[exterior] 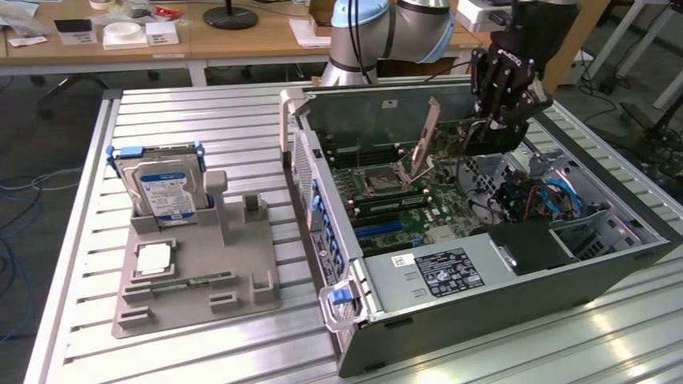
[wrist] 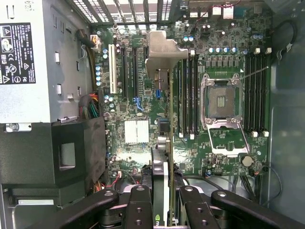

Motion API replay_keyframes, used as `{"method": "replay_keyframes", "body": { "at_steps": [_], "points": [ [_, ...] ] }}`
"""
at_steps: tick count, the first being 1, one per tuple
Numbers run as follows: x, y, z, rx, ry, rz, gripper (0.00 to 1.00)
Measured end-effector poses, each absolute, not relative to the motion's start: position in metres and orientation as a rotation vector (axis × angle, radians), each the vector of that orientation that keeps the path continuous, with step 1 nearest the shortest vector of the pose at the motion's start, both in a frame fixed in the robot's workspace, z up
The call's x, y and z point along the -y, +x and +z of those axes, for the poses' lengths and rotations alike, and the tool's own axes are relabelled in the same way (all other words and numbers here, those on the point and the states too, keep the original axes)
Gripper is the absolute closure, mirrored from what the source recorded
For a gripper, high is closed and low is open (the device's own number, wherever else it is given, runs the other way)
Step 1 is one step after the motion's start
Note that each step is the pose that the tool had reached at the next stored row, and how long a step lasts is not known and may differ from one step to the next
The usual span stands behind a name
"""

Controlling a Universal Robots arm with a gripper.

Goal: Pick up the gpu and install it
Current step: 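Insert the gpu into the slot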

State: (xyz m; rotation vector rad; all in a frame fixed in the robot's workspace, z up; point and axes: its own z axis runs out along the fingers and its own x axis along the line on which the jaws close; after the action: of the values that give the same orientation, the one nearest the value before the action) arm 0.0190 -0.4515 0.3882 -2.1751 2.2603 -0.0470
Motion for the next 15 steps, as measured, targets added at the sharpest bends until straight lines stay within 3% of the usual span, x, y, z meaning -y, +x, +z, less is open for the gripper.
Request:
{"method": "replay_keyframes", "body": {
  "at_steps": [15],
  "points": [
    [0.4510,0.0181,0.3851,-2.260,-2.175,-0.047,0.73]
  ]
}}
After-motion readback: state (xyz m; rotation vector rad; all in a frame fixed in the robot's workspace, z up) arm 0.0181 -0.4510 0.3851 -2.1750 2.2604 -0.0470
